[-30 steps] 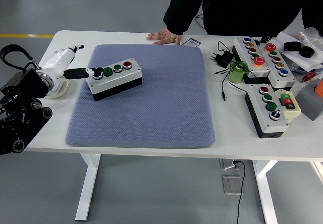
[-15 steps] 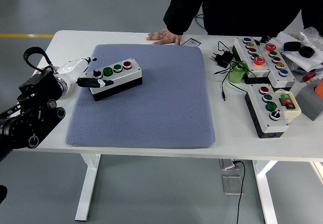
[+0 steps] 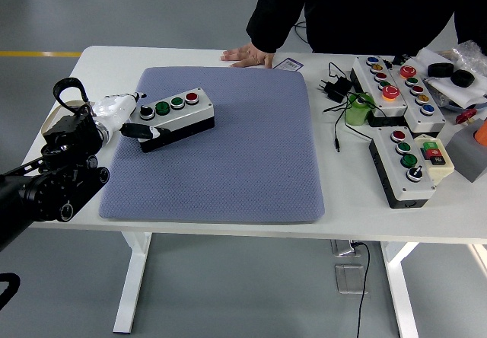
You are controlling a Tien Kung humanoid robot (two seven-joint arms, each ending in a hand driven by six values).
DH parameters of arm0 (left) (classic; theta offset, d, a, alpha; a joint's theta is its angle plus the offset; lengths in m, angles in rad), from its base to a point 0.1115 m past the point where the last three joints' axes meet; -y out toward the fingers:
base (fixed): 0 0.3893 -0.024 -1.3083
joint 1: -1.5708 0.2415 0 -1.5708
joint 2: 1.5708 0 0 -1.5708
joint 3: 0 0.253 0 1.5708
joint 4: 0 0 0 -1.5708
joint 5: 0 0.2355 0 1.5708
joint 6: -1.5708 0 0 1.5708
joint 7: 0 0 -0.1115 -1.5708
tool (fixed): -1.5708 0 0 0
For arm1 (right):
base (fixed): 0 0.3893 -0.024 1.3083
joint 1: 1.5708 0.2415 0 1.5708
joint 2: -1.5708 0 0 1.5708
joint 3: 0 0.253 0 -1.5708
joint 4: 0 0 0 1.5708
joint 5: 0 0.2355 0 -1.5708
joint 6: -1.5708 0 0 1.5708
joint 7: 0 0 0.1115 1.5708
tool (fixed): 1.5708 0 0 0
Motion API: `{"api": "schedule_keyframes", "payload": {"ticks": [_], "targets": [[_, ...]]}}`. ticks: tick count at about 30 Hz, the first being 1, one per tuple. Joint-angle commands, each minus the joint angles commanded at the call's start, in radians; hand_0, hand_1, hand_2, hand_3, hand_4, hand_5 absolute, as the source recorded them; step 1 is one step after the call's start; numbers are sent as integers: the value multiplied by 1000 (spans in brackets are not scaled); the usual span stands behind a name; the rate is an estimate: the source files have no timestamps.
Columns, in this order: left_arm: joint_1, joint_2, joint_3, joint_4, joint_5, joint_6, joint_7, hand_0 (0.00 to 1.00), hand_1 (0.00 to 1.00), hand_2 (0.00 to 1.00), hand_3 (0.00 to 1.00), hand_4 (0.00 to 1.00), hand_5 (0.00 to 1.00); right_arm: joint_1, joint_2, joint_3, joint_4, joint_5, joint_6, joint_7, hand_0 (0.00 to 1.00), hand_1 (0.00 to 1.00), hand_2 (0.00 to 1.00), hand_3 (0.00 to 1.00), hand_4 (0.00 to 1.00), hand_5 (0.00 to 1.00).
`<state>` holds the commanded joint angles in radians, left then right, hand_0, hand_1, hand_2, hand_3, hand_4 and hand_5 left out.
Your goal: Pick up the button,place it on the desk,press the button,press the button
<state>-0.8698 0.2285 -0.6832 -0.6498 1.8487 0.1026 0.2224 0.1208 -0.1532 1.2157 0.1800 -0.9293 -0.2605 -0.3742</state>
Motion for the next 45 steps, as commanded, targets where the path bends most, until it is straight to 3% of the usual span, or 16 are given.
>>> {"api": "schedule_keyframes", "payload": {"ticks": [1,6,7,11,17,18,19,24,25,26,30,31,40,45], "targets": [[-1,-1,0,-3,3,-2,-3,839,884,889,938,886,176,0,0,1,0,-2,0,0,643,535,616,611,260,288],[-8,-6,22,-6,40,-28,-14,839,884,889,938,886,176,0,-1,2,0,-5,1,-1,643,535,616,611,260,288],[-10,-8,28,-4,46,-37,-15,593,669,667,722,770,43,0,-1,2,0,-6,1,-1,643,535,616,612,260,287],[-15,-15,48,5,52,-59,-13,593,669,667,722,770,43,1,-1,3,0,-8,1,-1,643,535,616,612,260,287],[-23,-24,75,12,49,-55,-8,603,655,658,726,733,2,3,-2,4,0,-11,1,-1,643,535,616,612,260,287],[-24,-26,78,12,45,-47,-7,603,655,658,726,733,2,2,-2,4,0,-11,1,-1,643,535,616,612,260,287],[-24,-27,81,11,38,-33,-4,547,580,610,714,682,2,2,-2,4,0,-12,1,-1,643,535,616,612,260,287],[-20,-28,84,12,-20,45,-7,547,580,610,714,682,2,2,-2,3,0,-12,1,-2,643,535,616,612,260,287],[-20,-28,84,12,-23,48,-8,267,303,336,456,343,2,2,-2,3,0,-12,1,-2,643,535,616,612,260,287],[-19,-27,85,12,-34,57,-12,267,303,336,456,343,2,2,-2,3,0,-12,1,-2,643,535,616,612,260,287],[-13,-24,85,14,-139,94,-44,267,303,336,456,343,2,1,-2,4,0,-14,2,-2,643,535,616,612,260,287],[-9,-23,83,14,-171,99,-60,170,217,264,397,189,2,0,-2,4,0,-13,1,-2,644,535,616,612,260,287],[14,-15,90,8,-280,76,-154,143,199,249,371,197,2,-6,-2,7,0,-16,1,-3,643,535,616,613,260,287],[28,-9,96,2,-331,66,-254,128,188,242,362,164,2,-10,-2,6,0,-16,1,-5,643,535,616,613,260,287]]}}
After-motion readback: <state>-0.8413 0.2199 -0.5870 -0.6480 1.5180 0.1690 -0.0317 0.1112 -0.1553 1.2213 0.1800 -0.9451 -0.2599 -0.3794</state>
